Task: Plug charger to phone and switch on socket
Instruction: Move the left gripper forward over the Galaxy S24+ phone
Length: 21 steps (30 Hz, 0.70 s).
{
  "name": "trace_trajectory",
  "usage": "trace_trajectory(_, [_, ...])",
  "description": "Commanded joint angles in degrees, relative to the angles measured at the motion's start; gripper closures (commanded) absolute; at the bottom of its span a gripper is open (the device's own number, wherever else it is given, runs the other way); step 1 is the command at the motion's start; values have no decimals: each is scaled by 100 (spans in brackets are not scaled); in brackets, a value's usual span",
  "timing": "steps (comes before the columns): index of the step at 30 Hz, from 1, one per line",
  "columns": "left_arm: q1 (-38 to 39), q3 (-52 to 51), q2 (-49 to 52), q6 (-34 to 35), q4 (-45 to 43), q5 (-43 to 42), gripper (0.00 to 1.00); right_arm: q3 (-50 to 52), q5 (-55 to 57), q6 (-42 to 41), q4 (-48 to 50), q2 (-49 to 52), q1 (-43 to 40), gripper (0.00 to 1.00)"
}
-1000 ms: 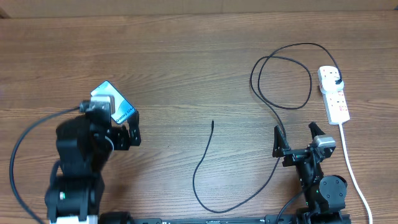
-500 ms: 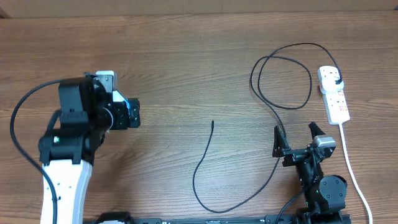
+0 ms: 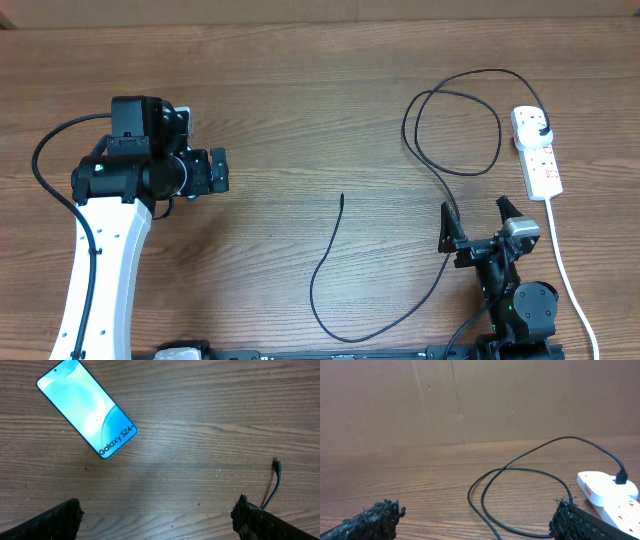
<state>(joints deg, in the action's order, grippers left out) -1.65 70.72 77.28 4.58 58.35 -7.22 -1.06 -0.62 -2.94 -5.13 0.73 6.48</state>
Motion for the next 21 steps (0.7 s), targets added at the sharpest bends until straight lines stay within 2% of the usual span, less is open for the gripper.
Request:
trace_trajectory(1, [-24,181,33,122,-81,33,1,61,57,20,28,-50,26,0])
trace_trajectory(11, [-24,177,35,173,-181,92,1,61,57,20,28,-50,26,0])
trace_trajectory(15, [-24,177,35,1021,-136,640,0,61,59,22,28,-50,26,0])
trace_trajectory(21, [-26,249,63,1720,-9,927,0,61,57,22,28,-50,26,0])
